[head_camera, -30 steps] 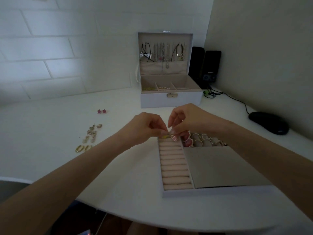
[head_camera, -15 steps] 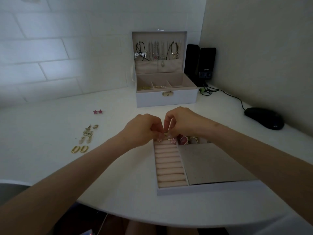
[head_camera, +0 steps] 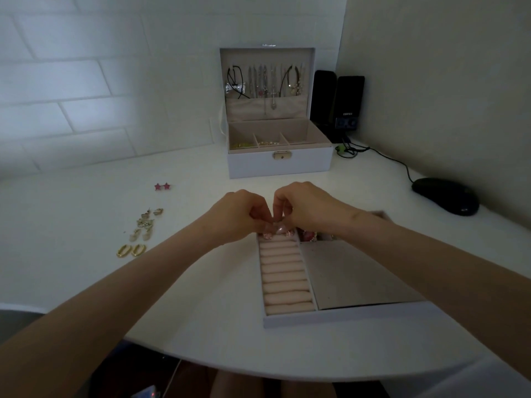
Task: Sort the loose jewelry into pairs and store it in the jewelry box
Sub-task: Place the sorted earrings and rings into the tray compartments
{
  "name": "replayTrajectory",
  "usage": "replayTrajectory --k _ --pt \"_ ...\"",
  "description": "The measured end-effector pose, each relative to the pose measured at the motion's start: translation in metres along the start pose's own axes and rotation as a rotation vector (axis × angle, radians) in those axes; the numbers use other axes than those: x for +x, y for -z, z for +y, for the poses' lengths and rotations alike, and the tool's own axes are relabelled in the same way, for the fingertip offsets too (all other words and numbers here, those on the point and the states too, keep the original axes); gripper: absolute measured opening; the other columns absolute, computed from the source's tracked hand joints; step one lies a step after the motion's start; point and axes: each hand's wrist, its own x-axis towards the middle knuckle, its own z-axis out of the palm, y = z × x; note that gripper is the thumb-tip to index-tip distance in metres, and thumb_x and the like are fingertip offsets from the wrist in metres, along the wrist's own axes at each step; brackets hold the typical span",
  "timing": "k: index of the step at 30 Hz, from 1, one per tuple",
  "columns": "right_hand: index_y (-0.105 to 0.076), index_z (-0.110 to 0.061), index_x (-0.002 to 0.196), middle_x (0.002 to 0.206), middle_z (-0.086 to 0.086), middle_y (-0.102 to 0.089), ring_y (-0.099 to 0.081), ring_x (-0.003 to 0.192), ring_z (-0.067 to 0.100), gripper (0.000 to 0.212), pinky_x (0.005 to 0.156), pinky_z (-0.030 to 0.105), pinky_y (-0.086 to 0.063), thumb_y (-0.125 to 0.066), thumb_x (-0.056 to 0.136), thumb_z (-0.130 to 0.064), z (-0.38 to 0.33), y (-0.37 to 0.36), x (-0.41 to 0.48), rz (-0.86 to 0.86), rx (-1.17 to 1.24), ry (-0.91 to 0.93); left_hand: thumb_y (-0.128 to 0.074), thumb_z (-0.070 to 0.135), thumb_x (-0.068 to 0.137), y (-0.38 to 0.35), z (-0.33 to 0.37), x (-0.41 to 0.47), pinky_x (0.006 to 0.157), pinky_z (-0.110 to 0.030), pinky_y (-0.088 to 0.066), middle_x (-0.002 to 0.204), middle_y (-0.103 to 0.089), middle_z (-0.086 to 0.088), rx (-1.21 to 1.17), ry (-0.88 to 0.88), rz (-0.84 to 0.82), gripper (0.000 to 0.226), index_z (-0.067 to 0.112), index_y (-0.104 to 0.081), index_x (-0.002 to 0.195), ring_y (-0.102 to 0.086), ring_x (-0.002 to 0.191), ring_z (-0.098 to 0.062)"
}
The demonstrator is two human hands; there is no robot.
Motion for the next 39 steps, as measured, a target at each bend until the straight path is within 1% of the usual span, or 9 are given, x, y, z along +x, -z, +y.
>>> replayTrajectory --k 7,12,15,18,22,26,30,34,39 --pt "-0.06 -0.018 0.082 0.084 -0.001 -0.067 -0.062 0.072 0.009 0.026 0.065 0.022 -0.05 -0.078 0.071 -0.005 0.001 0.012 -0.006 -0.033 0.305 -0.055 -0.071 0.019 0.079 0.007 0.0 -0.001 0.076 -0.026 -0.048 0.083 -0.067 -0.001 -0.2 0.065 0.046 0.007 0.013 -0.068 0.082 -0.06 0.08 -0.013" --pt "-0.055 -0.018 0.084 0.083 0.003 -0.069 -0.066 0.075 0.013 0.034 0.067 0.024 -0.05 -0.083 0.066 -0.011 -0.005 0.004 -0.006 0.068 0.493 -0.063 -0.067 0.016 0.083 0.009 0.003 -0.001 0.051 -0.008 -0.04 0.072 -0.062 0.001 -0.353 0.114 0.084 0.006 0.011 -0.066 0.085 -0.054 0.063 -0.005" --pt "-0.055 -0.018 0.083 0.081 0.005 -0.07 -0.066 0.07 0.012 0.033 0.058 0.017 -0.047 -0.082 0.066 -0.007 -0.005 0.003 -0.004 0.092 0.579 -0.091 -0.065 0.017 0.084 0.009 0.003 0.0 0.051 -0.011 -0.037 0.074 -0.061 0.002 -0.377 0.15 0.076 0.006 0.011 -0.063 0.086 -0.052 0.064 -0.004" --pt "-0.057 -0.018 0.085 0.085 0.007 -0.071 -0.065 0.07 0.011 0.031 0.055 0.015 -0.044 -0.081 0.068 -0.007 -0.004 0.005 -0.005 0.036 0.565 -0.108 -0.068 0.016 0.081 0.01 0.0 -0.001 0.055 -0.015 -0.037 0.074 -0.061 0.001 -0.394 0.156 0.063 0.009 0.011 -0.062 0.084 -0.052 0.064 -0.006" --pt "-0.061 -0.016 0.087 0.085 0.007 -0.071 -0.067 0.079 0.017 0.029 0.077 0.029 -0.052 -0.081 0.068 -0.006 -0.002 0.006 -0.006 -0.017 0.505 -0.096 -0.07 0.014 0.079 0.007 -0.004 -0.003 0.061 -0.016 -0.044 0.076 -0.065 -0.001 -0.365 0.11 0.012 0.015 0.01 -0.063 0.091 -0.058 0.067 -0.008" --pt "-0.063 -0.014 0.084 0.073 0.001 -0.068 -0.062 0.06 0.006 0.026 0.049 0.015 -0.047 -0.081 0.068 -0.005 -0.002 0.003 -0.01 -0.023 0.429 -0.089 -0.071 0.019 0.079 0.001 -0.009 -0.003 0.081 -0.032 -0.049 0.086 -0.069 -0.003 -0.156 0.008 0.012 0.012 0.011 -0.068 0.089 -0.062 0.082 -0.017" --pt "-0.062 -0.014 0.085 0.077 0.0 -0.066 -0.059 0.061 0.006 0.025 0.041 0.008 -0.041 -0.08 0.069 -0.005 -0.003 0.0 -0.011 0.004 0.389 -0.076 -0.07 0.021 0.081 0.001 -0.01 -0.004 0.077 -0.028 -0.047 0.085 -0.067 0.0 -0.051 -0.066 0.011 0.009 0.014 -0.067 0.087 -0.059 0.079 -0.014" --pt "-0.062 -0.015 0.083 0.079 -0.002 -0.062 -0.058 0.068 0.009 0.023 0.047 0.019 -0.049 -0.079 0.07 -0.006 -0.006 -0.001 -0.011 0.018 0.348 -0.037 -0.068 0.019 0.082 0.001 -0.01 -0.003 0.072 -0.024 -0.043 0.082 -0.063 0.003 0.017 -0.093 0.029 0.006 0.015 -0.065 0.086 -0.054 0.075 -0.012" --pt "-0.063 -0.015 0.08 0.072 -0.01 -0.057 -0.053 0.067 0.002 0.022 0.048 0.007 -0.041 -0.079 0.069 -0.005 -0.008 -0.004 -0.013 0.043 0.285 0.016 -0.067 0.017 0.083 -0.001 -0.011 -0.003 0.063 -0.017 -0.035 0.074 -0.055 0.01 0.059 -0.11 0.011 0.005 0.015 -0.062 0.084 -0.049 0.072 -0.012"
